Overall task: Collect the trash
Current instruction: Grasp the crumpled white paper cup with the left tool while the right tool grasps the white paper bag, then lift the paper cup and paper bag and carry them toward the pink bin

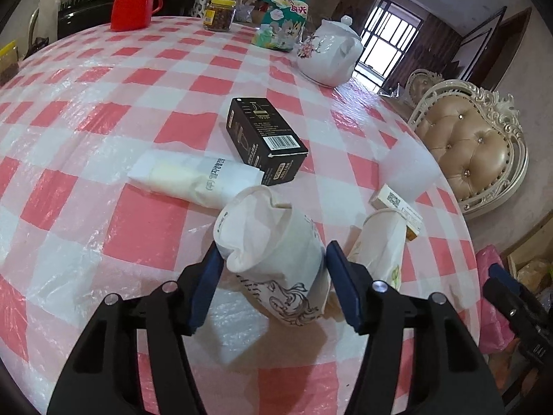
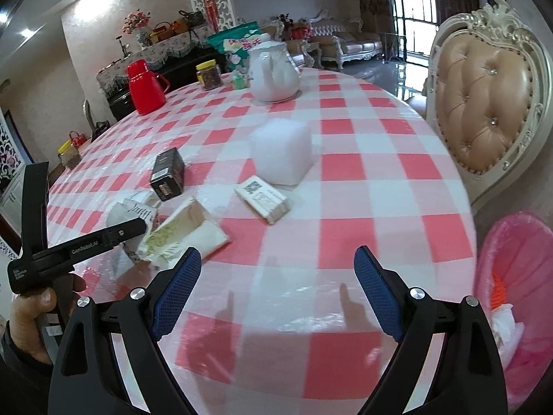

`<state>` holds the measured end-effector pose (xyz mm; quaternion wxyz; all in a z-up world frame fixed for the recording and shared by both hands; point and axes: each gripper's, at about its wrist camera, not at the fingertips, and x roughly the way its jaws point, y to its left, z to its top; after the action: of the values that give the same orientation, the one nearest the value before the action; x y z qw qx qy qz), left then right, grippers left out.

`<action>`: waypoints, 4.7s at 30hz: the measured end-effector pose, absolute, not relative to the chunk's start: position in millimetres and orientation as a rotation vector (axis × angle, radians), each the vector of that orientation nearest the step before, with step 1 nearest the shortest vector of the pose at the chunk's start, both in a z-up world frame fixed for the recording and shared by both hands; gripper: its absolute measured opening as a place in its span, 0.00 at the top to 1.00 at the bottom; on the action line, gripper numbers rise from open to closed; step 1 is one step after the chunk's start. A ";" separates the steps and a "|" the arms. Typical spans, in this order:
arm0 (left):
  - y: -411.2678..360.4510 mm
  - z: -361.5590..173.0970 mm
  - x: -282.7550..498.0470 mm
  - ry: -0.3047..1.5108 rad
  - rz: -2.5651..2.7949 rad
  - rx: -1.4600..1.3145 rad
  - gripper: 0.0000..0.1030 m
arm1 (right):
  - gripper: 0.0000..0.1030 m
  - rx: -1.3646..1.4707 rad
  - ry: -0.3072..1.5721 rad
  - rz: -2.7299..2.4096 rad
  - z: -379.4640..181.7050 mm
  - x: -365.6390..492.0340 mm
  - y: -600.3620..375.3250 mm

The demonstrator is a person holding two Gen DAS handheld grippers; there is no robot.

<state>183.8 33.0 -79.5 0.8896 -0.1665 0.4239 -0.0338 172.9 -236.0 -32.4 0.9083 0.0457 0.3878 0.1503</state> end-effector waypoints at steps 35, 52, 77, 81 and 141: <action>87.9 -43.7 158.2 0.721 0.004 -0.510 0.43 | 0.33 0.024 0.964 0.282 -71.6 214.2 -124.9; 94.0 -43.1 155.5 0.711 0.028 -0.521 0.43 | 0.56 0.029 0.933 0.349 -64.9 200.8 -135.5; 96.2 -40.3 151.8 0.698 0.031 -0.520 0.43 | 0.37 0.040 0.924 0.277 -67.2 197.7 -161.2; 96.5 -40.5 152.0 0.700 0.029 -0.519 0.43 | 0.37 0.041 0.927 0.261 -66.4 197.0 -167.6; 2.9 -18.6 151.5 0.705 -0.166 -0.326 0.43 | 0.52 0.022 0.774 0.081 -28.2 150.0 -273.7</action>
<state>151.5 2.9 -18.6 0.9222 -0.1587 0.3433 -0.0807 150.0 -273.7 -28.2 0.9251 0.0108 0.3775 0.0395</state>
